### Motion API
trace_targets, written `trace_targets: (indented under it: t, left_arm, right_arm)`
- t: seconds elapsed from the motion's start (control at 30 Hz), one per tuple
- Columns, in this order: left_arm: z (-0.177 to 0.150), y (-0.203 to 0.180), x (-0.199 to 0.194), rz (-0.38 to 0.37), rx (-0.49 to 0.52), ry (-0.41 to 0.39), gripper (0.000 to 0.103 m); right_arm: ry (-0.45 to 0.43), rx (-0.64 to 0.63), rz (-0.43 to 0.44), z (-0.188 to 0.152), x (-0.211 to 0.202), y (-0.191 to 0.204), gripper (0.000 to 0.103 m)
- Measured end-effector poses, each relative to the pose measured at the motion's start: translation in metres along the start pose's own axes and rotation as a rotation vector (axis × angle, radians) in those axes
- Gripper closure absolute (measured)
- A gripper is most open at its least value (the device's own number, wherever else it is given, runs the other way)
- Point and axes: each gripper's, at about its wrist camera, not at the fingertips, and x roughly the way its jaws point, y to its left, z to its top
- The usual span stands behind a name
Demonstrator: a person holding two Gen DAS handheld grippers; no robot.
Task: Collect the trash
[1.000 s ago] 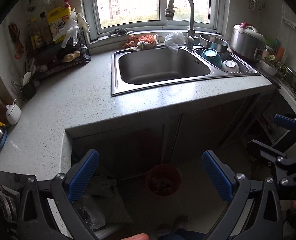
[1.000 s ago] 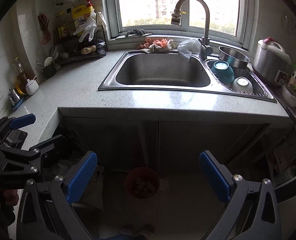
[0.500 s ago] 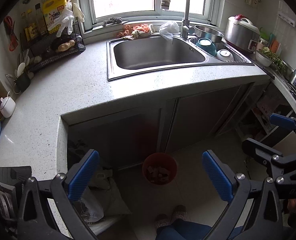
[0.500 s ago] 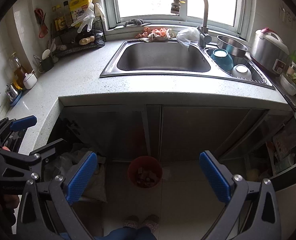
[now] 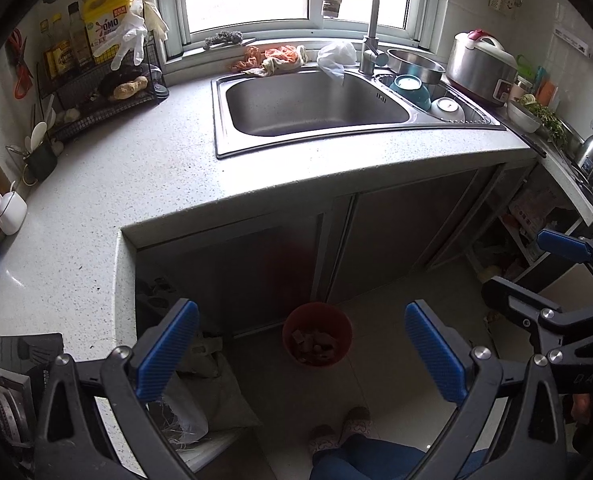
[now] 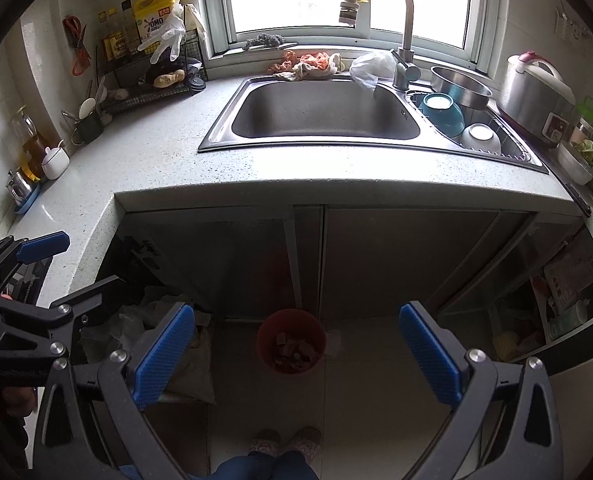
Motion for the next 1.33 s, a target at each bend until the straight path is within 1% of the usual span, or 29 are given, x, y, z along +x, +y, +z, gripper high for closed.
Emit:
trace_targets:
  t: [0.87, 1.33]
  left_arm:
    - [-0.0065, -0.0021, -0.0048, -0.001, -0.001, 0.003, 0.001]
    - [-0.0086, -0.0049, -0.0043, -0.025, -0.002, 0.012, 0.001]
  right_arm:
    - [0.007, 0.010, 0.008, -0.0021, -0.0019, -0.0035, 0.001]
    - [0.015, 0.016, 0.000, -0.0050, -0.0027, -0.0039, 0.001]
